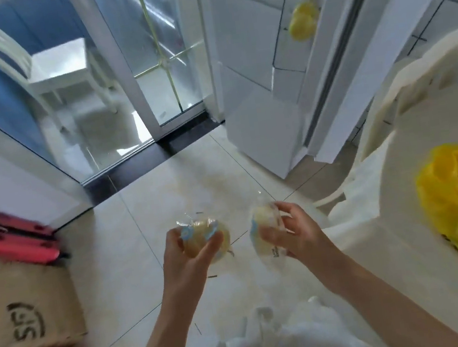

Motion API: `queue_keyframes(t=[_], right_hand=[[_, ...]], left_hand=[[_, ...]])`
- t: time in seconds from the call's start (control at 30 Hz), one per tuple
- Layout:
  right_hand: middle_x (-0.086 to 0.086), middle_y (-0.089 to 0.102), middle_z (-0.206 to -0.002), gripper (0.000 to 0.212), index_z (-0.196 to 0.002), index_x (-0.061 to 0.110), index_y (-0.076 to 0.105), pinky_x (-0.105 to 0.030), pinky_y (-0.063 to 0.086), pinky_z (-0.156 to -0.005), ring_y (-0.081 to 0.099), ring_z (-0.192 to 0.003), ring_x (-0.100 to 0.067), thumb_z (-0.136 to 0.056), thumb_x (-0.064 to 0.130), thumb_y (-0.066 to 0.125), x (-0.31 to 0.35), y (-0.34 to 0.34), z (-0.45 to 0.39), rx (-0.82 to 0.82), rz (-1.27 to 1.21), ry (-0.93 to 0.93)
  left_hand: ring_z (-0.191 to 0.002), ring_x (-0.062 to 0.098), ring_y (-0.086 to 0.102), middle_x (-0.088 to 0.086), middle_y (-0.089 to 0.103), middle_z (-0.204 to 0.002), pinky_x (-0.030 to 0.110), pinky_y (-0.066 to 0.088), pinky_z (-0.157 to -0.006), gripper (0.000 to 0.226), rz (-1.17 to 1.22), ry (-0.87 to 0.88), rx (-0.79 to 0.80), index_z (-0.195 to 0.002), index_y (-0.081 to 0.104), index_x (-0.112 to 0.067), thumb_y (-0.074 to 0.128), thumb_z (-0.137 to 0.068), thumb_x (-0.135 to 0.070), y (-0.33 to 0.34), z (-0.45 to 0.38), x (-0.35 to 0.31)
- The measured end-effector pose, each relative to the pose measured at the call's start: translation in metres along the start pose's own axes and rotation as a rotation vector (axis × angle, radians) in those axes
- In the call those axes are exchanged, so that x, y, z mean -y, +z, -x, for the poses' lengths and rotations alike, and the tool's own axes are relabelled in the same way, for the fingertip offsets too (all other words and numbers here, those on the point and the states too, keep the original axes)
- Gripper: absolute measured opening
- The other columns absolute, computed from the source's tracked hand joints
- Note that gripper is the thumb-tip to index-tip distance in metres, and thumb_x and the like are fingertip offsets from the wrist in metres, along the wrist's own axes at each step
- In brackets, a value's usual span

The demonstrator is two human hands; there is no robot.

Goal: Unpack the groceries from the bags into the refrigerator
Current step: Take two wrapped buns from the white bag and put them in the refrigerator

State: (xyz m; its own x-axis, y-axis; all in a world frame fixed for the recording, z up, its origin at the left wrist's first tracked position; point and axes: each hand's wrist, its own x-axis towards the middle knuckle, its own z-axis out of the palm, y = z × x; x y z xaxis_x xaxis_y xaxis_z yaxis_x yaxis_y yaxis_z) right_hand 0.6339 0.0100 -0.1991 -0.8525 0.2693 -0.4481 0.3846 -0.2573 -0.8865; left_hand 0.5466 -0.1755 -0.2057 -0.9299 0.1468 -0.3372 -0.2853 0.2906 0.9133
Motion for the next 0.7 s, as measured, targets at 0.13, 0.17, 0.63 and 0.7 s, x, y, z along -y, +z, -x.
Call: queue_keyframes(t=[0.13,0.17,0.63,0.7], right_hand=[[-0.010,0.066,-0.108,0.066,-0.128,0.010,0.051,-0.037,0.052,-0.076,0.064,-0.101,-0.029,-0.069,0.028,0.075,0.013,0.034,-0.033,0.150,-0.200,0.066],[-0.015,0.063,-0.110,0.066,-0.128,0.006,0.051,-0.041,0.052,-0.078,0.061,-0.102,-0.033,-0.070,0.028,0.073,0.020,0.041,-0.040,0.192,-0.249,0.076],[-0.026,0.058,-0.127,0.049,-0.127,0.002,0.055,-0.054,0.049,-0.096,0.059,-0.115,-0.041,-0.085,0.026,0.061,0.141,0.099,-0.214,0.249,-0.335,0.007],[-0.027,0.059,-0.125,0.051,-0.127,0.002,0.054,-0.053,0.050,-0.094,0.060,-0.113,-0.042,-0.082,0.023,0.064,0.161,0.105,-0.236,0.243,-0.323,-0.030]], left_hand=[[-0.079,0.010,0.062,0.001,0.066,-0.095,0.019,0.046,-0.067,0.034,0.052,-0.032,-0.039,-0.100,0.056,-0.020,0.080,-0.076,-0.024,-0.034,-0.026,-0.004],[-0.078,0.008,0.063,0.000,0.066,-0.095,0.018,0.046,-0.066,0.033,0.067,-0.038,-0.047,-0.100,0.056,-0.021,0.080,-0.076,-0.024,-0.039,-0.034,-0.007],[-0.083,0.013,0.067,0.001,0.069,-0.096,0.016,0.051,-0.061,0.036,0.162,0.030,-0.014,-0.104,0.058,-0.019,0.078,-0.076,-0.026,-0.054,-0.230,-0.104],[-0.086,0.015,0.067,0.002,0.068,-0.099,0.019,0.051,-0.065,0.037,0.168,0.041,-0.008,-0.106,0.058,-0.019,0.077,-0.076,-0.026,-0.055,-0.255,-0.119]])
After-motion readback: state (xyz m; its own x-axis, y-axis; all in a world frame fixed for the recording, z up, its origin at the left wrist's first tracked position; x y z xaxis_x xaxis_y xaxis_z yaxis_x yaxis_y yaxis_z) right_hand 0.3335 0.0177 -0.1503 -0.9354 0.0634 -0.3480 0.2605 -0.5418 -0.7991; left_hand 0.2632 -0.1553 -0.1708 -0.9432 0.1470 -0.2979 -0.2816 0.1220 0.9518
